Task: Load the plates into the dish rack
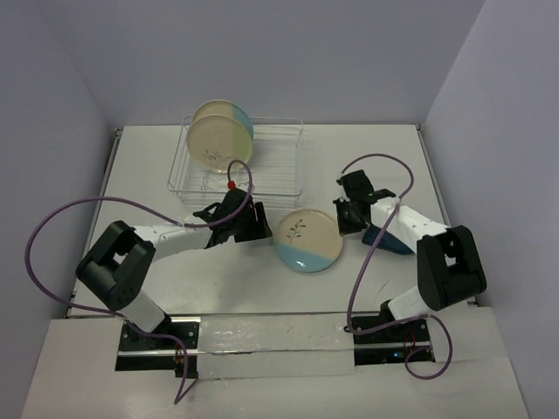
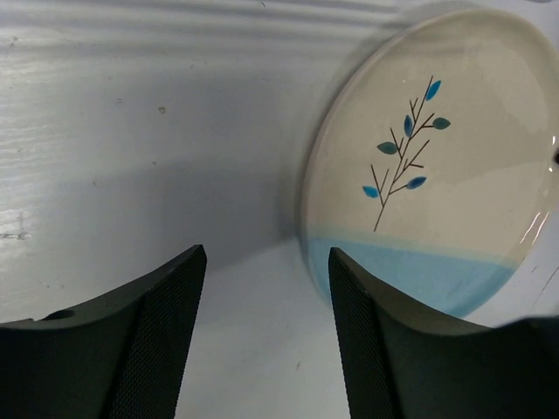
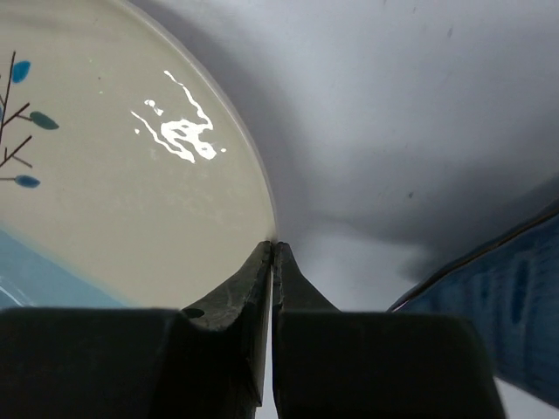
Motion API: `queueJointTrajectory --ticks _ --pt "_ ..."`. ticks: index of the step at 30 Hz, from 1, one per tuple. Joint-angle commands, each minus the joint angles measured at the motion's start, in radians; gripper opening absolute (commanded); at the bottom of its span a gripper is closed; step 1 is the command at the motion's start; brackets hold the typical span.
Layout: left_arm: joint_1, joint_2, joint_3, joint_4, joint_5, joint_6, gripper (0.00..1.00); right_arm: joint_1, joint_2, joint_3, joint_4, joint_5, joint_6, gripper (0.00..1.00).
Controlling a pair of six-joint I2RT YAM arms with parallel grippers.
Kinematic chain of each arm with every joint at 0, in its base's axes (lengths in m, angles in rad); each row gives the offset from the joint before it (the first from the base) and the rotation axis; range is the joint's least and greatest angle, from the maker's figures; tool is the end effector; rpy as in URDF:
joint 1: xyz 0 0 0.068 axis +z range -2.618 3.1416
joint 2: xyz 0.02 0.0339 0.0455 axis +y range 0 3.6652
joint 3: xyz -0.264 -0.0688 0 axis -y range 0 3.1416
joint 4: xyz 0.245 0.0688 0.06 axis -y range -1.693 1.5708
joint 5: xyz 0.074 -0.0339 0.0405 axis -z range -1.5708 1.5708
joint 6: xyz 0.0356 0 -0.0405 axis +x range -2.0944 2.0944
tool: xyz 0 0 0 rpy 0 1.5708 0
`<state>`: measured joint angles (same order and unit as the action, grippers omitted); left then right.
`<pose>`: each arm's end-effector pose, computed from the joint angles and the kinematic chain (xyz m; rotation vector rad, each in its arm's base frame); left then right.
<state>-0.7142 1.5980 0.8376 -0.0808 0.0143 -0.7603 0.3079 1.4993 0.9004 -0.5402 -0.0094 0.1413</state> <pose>0.2408 -0.2094 0.1703 -0.0514 2.5304 -0.6631 0.2698 0.0861 0.1887 -0.2290 2.7095 0.1452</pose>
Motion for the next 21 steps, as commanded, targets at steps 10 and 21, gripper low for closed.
queueJointTrajectory --ticks 10,21 --pt "-0.034 0.095 -0.004 0.147 0.050 0.000 0.47 0.031 -0.171 -0.133 0.146 -0.115 0.180 0.00" --pt "-0.043 0.183 0.014 0.168 0.083 0.028 0.01 0.034 -0.274 -0.171 0.242 -0.274 0.245 0.00"
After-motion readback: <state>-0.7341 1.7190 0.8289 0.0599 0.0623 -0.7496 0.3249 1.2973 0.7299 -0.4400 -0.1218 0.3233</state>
